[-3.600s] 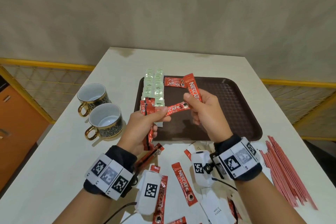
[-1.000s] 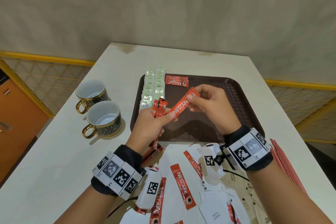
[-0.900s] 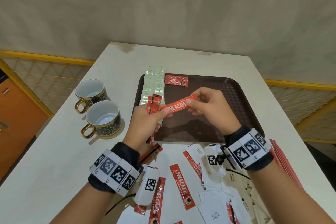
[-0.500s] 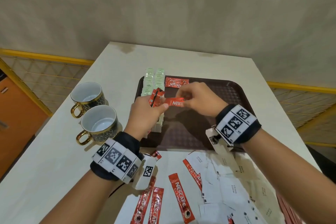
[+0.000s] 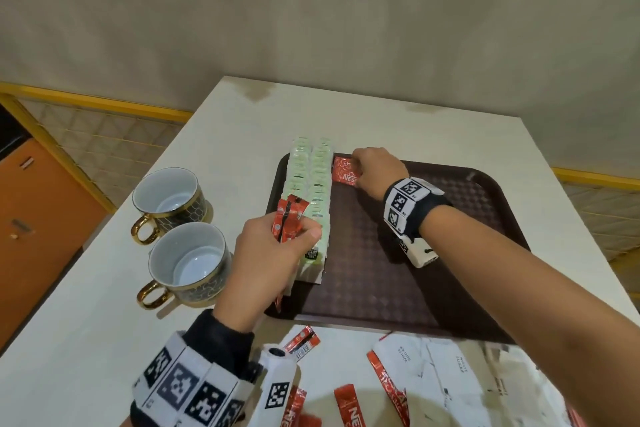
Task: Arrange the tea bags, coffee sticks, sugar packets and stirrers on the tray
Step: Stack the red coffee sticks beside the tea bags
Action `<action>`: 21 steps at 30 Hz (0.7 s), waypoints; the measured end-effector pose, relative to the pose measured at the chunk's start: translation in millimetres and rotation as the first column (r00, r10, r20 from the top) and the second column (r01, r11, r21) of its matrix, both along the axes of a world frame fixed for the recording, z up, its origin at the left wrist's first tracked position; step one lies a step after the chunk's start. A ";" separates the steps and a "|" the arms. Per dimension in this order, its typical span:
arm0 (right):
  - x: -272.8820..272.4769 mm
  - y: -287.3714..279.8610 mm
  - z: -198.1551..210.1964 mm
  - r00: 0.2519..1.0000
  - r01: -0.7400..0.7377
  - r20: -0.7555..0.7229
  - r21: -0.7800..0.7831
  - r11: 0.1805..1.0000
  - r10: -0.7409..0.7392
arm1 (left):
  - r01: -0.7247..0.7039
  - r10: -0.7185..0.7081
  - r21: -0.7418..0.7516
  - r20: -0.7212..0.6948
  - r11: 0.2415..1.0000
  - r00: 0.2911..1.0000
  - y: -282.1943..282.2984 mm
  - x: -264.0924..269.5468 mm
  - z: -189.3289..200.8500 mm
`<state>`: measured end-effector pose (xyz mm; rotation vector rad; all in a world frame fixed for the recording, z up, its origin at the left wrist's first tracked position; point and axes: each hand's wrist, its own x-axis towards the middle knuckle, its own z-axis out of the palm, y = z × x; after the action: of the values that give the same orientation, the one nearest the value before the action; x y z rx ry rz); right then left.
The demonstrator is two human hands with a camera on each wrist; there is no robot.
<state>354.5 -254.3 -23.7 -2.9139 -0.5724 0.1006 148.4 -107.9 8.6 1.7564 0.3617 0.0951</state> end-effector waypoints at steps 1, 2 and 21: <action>2.0 -0.7 -0.7 1.000 -0.007 0.010 -0.006 1.000 0.007 | 0.001 -0.001 -0.009 -0.003 1.000 1.000 0.1 -1.6 0.7; 4.0 -1.8 -0.7 1.000 -0.015 0.008 -0.004 1.000 0.015 | 0.000 0.000 -0.017 -0.005 1.000 1.000 0.3 -2.1 0.2; 13.4 -6.5 -9.7 0.984 -0.164 0.061 -0.089 0.982 0.170 | -0.024 0.016 -0.189 -0.043 0.982 0.999 -1.1 -7.2 10.3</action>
<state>367.9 -260.8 -33.4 -2.9542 -0.8442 0.0476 141.2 -109.0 18.9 1.5685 0.4058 0.0376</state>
